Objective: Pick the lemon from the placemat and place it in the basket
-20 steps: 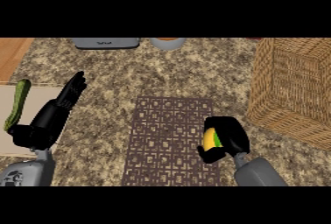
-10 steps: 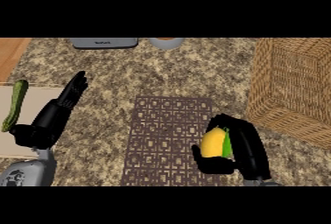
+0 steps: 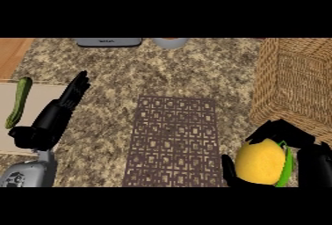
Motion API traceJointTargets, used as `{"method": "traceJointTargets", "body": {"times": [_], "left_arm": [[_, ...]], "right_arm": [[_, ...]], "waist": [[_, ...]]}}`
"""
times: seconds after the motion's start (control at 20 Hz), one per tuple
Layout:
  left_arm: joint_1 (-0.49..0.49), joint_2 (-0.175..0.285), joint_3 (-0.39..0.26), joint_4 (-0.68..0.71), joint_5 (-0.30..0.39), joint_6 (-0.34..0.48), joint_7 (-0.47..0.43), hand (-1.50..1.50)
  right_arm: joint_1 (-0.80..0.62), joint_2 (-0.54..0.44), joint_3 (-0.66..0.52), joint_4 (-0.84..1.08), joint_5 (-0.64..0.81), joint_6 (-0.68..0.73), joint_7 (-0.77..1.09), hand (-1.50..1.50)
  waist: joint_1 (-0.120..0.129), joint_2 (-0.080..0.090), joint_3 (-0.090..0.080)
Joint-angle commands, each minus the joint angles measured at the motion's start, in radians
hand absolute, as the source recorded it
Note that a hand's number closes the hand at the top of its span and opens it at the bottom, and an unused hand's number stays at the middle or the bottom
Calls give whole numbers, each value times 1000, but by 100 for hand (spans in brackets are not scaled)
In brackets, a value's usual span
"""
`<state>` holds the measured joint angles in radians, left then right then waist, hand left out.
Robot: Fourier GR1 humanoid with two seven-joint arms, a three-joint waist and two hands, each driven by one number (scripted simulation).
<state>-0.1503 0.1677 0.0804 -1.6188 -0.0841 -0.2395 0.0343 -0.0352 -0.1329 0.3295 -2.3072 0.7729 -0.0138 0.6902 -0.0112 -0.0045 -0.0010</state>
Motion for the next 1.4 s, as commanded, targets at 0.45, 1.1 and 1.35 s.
{"method": "traceJointTargets", "body": {"times": [0.45,1.1,1.35], "left_arm": [[-41,-14,5,81,-19,12,-53,0],[22,7,12,-26,13,-27,2,0],[-22,-7,7,83,-9,-20,-71,0]], "right_arm": [[-408,-66,-342,179,-36,126,173,150],[-670,-255,-676,684,-87,-58,-46,150],[-674,-317,-734,866,-128,-96,-152,150]], "waist": [[14,6,1],[25,7,1],[17,8,1]]}}
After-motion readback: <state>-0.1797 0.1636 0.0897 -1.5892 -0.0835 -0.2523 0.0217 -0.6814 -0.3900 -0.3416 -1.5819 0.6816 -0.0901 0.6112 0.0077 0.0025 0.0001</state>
